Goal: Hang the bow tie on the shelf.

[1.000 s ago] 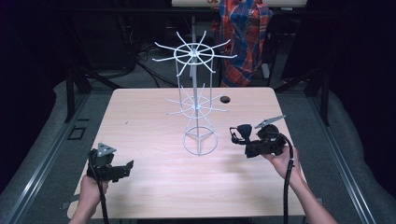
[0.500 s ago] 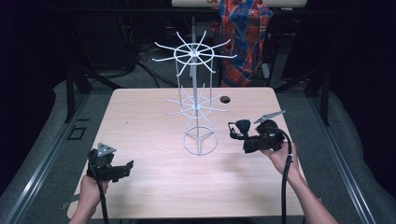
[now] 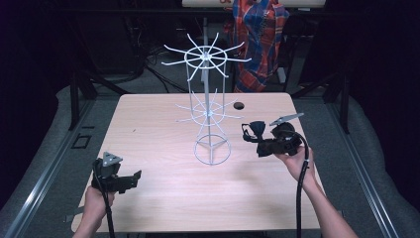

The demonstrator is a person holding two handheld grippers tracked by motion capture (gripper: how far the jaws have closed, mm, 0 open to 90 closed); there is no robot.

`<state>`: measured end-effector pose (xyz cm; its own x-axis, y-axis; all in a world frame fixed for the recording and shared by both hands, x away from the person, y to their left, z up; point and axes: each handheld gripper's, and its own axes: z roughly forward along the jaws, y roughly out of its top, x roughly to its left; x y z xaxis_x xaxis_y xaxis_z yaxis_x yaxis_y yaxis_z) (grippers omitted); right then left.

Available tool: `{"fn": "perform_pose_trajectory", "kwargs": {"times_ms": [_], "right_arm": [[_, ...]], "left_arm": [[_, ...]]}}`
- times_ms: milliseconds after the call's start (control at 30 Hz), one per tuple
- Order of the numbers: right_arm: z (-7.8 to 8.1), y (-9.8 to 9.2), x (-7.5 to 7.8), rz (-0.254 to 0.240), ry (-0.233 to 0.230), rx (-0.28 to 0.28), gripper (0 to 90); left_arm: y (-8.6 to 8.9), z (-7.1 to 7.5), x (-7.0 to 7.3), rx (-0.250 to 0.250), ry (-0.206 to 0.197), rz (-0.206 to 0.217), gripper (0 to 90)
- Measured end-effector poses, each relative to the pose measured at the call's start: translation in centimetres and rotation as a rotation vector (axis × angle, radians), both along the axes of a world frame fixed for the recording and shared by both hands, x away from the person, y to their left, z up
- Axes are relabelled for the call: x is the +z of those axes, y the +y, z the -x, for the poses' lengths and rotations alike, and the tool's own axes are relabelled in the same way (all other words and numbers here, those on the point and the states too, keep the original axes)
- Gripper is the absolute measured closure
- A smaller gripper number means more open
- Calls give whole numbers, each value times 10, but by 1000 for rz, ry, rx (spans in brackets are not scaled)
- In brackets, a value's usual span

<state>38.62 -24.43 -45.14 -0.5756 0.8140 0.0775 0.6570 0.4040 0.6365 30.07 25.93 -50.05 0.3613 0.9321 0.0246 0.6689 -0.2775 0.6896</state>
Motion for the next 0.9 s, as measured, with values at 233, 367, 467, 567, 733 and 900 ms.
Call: {"fn": "perform_pose_trajectory", "kwargs": {"times_ms": [233,367,467,567,733,900], "right_arm": [[4,-2,5,-19,-17,2,745],[5,-4,9,-30,-27,2,745],[6,-5,10,-33,-31,5,746],[7,-5,12,-38,-40,6,745],[10,-6,15,-42,-46,8,745],[13,-9,22,-58,-70,4,746]], "left_arm": [[0,0,-1,-2,3,5,158],[1,0,-1,-2,3,8,159],[2,1,0,-4,0,13,158],[1,1,-1,-7,3,14,159],[1,3,0,-9,1,13,158],[1,3,1,-7,0,10,158]]}}
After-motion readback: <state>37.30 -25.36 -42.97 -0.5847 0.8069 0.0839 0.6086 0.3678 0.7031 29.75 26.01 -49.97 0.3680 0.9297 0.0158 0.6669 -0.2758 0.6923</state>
